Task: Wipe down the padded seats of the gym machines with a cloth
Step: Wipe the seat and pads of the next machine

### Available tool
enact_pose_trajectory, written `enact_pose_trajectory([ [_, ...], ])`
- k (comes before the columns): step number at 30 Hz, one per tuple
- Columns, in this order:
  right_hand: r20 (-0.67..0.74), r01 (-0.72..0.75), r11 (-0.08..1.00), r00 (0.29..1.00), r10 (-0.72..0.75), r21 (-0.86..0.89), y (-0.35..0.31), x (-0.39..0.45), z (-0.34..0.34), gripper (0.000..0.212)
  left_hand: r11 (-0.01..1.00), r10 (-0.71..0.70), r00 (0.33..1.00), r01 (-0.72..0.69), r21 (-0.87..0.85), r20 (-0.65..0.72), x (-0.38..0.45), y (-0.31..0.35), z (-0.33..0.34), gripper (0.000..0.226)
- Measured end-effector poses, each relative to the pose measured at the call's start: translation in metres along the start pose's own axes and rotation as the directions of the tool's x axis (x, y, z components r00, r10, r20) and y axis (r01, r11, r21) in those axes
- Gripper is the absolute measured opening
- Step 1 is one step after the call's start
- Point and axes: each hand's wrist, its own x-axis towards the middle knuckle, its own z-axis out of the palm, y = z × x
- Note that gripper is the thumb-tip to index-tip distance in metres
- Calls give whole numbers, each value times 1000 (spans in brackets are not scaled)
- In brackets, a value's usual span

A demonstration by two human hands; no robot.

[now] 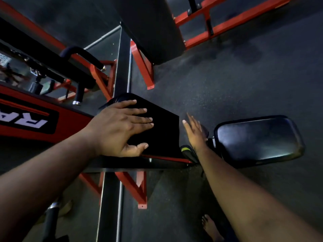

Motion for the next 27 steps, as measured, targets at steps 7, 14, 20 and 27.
enact_pose_trajectory([
  [7, 4, -57, 998, 998, 57, 17, -25, -22, 8, 76, 999, -43, 999, 43, -11, -16, 2, 5, -2, 60],
  [14, 2, 370, 928, 929, -370, -44, -128, -91, 33, 74, 993, -112, 991, 107, -58, -76, 3, 12, -8, 75],
  [20, -134, 491, 861, 852, -506, -133, -29, -79, 36, 71, 991, -132, 991, 132, 24, -10, 2, 14, -8, 69],
  [27, -37, 283, 958, 958, -285, -46, -59, -72, 26, 74, 995, -94, 996, 94, 22, 5, 4, 12, -7, 62],
])
